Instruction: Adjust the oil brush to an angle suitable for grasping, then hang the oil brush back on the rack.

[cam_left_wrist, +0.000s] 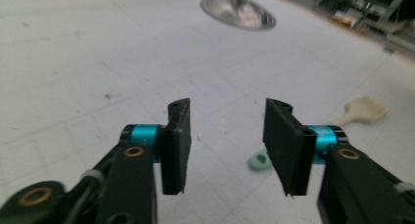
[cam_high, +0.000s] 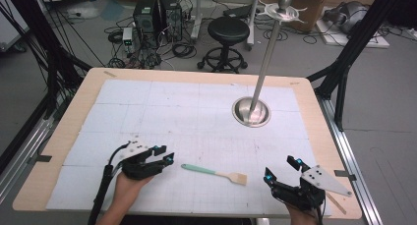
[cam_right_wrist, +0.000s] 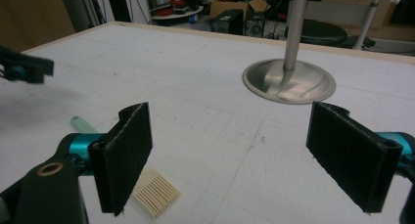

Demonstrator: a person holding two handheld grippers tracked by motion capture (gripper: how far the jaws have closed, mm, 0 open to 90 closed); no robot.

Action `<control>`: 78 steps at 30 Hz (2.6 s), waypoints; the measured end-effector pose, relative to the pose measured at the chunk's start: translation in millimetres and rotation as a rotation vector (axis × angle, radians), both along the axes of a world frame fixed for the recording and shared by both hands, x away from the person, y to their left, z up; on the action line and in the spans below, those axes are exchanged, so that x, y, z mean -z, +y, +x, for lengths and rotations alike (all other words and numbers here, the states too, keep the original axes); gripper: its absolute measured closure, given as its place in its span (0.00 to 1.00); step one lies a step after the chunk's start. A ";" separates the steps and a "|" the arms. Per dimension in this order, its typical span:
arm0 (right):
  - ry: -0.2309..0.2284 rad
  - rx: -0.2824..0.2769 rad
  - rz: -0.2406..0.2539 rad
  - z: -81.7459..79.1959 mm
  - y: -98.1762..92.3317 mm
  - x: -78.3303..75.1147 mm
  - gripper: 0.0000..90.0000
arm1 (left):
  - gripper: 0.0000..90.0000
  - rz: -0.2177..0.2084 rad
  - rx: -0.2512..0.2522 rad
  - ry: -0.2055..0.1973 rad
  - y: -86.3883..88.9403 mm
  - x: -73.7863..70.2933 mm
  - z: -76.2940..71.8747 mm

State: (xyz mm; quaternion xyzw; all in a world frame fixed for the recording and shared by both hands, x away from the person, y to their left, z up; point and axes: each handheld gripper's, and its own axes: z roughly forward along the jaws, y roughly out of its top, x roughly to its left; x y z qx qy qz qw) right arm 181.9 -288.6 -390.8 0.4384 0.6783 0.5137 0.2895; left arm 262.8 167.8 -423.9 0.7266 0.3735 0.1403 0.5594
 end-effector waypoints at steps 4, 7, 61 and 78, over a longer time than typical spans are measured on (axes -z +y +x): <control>0.013 -0.018 -0.025 2.6 5.8 1.9 0.18 | 0.32 -0.074 -0.010 -0.049 25.9 -9.7 -5.2; 0.017 -0.023 -0.020 4.9 7.3 3.5 0.18 | 0.19 -0.081 -0.016 -0.093 43.2 -13.9 -10.4; 0.253 -0.528 -0.296 72.6 103.8 32.8 0.61 | 0.22 -0.115 0.061 -0.167 83.2 -8.7 -33.9; 0.347 -0.638 -0.399 89.6 121.4 46.7 0.80 | 0.23 -0.106 0.057 -0.143 81.9 -8.0 -32.8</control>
